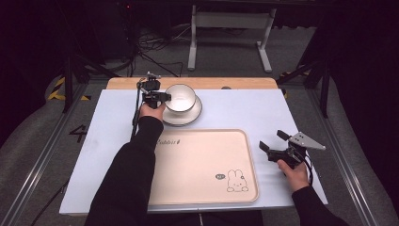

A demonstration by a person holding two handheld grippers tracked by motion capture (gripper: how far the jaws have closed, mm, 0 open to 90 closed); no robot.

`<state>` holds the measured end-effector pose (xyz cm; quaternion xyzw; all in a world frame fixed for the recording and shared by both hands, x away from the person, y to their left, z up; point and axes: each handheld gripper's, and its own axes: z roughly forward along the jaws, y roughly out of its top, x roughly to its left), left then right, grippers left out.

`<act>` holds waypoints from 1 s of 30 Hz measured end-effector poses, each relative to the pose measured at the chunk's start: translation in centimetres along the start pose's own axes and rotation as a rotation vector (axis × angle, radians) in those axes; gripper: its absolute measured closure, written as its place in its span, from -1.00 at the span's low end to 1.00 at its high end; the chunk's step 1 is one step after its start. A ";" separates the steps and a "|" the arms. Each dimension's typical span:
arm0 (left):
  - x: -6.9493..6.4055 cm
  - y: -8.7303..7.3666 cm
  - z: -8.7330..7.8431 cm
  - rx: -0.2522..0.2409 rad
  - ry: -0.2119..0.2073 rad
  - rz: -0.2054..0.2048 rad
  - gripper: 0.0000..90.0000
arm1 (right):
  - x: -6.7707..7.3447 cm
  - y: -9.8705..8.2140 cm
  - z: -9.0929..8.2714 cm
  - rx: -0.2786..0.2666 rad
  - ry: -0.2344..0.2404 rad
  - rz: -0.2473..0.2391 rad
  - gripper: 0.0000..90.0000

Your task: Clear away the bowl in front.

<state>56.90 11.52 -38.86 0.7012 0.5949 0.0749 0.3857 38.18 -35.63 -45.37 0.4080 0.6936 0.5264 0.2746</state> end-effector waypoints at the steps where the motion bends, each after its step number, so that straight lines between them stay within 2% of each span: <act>1: 0.0 0.1 -0.3 0.001 -0.004 0.004 0.81 | 0.0 0.0 0.0 0.000 0.000 0.000 -0.89; 5: -0.2 0.1 -0.9 -0.005 0.003 0.021 0.81 | 0.0 0.0 0.0 0.000 -0.002 -0.001 -0.89; 8: -0.6 0.2 -1.7 -0.013 0.005 0.051 0.81 | 0.0 0.0 0.0 0.000 -0.001 0.000 -0.89; 12: -1.0 0.2 -2.4 -0.007 -0.022 0.061 0.81 | 0.0 0.0 0.0 0.000 -0.001 0.000 -0.89; 22: -1.8 0.1 -3.8 0.030 -0.043 0.105 0.81 | 0.0 0.0 0.0 0.000 -0.002 0.000 -0.89; 26: -2.3 0.0 -4.7 0.052 -0.083 0.146 0.81 | 0.0 0.0 0.0 0.000 -0.003 -0.001 -0.89; 30: -3.2 -0.5 -5.5 0.103 -0.143 0.195 0.81 | 0.0 0.0 0.0 0.001 -0.002 -0.001 -0.89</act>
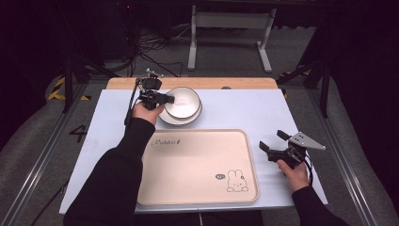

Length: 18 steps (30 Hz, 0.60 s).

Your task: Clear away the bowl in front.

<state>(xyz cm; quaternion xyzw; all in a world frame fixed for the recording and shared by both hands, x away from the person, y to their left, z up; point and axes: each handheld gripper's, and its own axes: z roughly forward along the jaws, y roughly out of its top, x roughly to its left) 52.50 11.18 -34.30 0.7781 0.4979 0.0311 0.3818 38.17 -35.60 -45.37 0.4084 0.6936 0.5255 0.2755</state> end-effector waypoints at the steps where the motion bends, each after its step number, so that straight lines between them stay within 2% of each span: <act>1: 0.0 0.0 0.0 0.000 0.000 0.000 0.81 | 0.0 0.0 0.0 0.000 0.000 0.000 -0.89; 3: -0.8 -0.3 -0.3 0.017 -0.030 0.026 0.81 | 0.0 0.0 0.0 0.001 0.000 -0.001 -0.89; 7: -1.8 -0.5 -0.6 0.039 -0.056 0.068 0.81 | 0.0 0.0 0.0 0.000 0.000 0.002 -0.89; 12: -2.5 -0.7 -0.6 0.069 -0.094 0.095 0.81 | 0.0 0.0 0.0 0.002 -0.001 0.000 -0.89; 18: -3.6 -1.1 -0.9 0.094 -0.119 0.148 0.81 | 0.0 0.0 0.0 0.000 0.000 0.001 -0.89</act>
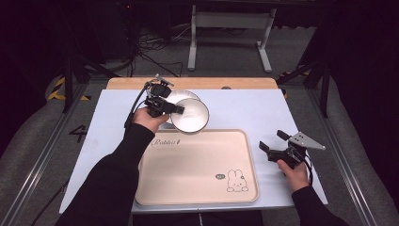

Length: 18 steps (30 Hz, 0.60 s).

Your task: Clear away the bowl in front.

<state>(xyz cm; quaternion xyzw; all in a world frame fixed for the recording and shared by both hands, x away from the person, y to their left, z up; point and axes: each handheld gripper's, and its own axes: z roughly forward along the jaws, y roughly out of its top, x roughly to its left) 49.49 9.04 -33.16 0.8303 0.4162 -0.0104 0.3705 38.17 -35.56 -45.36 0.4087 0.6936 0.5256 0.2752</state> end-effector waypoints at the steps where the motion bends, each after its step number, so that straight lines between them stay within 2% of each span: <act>1: -0.2 0.0 0.0 0.004 -0.005 0.009 0.81 | 0.0 0.0 0.0 0.000 0.000 0.000 -0.89; 13: -1.3 -0.1 0.2 0.045 -0.043 0.068 0.81 | 0.0 0.0 0.0 0.002 -0.002 0.000 -0.89; 18: -2.2 -0.4 0.5 0.077 -0.055 0.115 0.81 | 0.1 0.0 0.0 0.003 -0.003 -0.001 -0.89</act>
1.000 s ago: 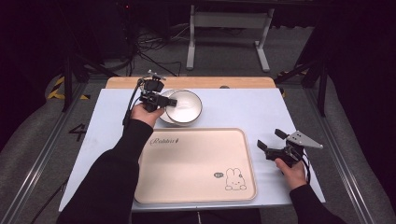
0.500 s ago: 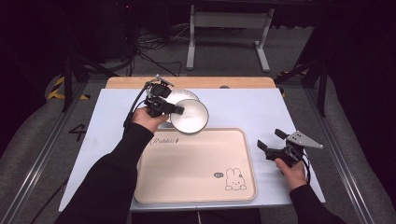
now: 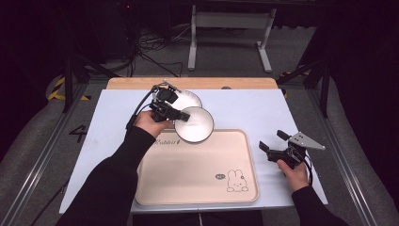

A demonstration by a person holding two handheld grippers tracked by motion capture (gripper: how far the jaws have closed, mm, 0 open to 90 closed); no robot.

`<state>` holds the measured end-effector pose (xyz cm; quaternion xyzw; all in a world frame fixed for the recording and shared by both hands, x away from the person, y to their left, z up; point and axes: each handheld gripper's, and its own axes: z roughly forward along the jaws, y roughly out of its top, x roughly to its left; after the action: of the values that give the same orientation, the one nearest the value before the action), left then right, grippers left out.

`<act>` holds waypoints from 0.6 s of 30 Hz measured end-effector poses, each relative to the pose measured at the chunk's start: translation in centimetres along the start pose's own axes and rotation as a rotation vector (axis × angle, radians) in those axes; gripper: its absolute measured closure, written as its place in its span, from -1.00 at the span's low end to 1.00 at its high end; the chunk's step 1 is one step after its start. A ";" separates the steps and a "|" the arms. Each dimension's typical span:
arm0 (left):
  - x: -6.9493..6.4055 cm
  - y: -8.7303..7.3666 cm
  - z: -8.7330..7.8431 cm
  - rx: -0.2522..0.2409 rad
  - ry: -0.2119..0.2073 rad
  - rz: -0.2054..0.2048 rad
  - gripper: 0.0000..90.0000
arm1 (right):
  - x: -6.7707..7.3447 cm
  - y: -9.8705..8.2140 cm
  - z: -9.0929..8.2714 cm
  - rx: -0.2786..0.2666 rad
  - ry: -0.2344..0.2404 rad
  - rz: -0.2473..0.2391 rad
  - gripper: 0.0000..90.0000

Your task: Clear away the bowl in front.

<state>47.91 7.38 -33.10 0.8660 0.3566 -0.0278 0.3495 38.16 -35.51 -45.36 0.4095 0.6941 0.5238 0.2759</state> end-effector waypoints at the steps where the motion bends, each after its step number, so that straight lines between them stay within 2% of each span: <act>1: -0.2 0.0 0.1 0.008 -0.003 0.010 0.81 | 0.0 0.0 0.0 0.000 0.000 -0.001 -0.89; 4: -0.5 -0.1 0.5 0.019 -0.008 0.024 0.81 | 0.0 0.0 0.0 0.000 0.000 0.000 -0.89; 10: -1.1 -0.4 2.0 0.071 -0.017 0.055 0.81 | 0.0 0.0 0.0 0.001 0.000 0.002 -0.89; 14: -1.7 -0.6 3.2 0.134 -0.011 0.083 0.81 | 0.0 0.0 0.0 -0.001 0.000 0.001 -0.89; 18: -2.0 -0.8 4.0 0.173 -0.017 0.100 0.81 | 0.0 0.0 0.0 -0.001 0.001 0.002 -0.89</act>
<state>46.69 4.07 -36.03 0.9094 0.3060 -0.0485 0.2773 38.15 -35.54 -45.36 0.4098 0.6937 0.5243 0.2754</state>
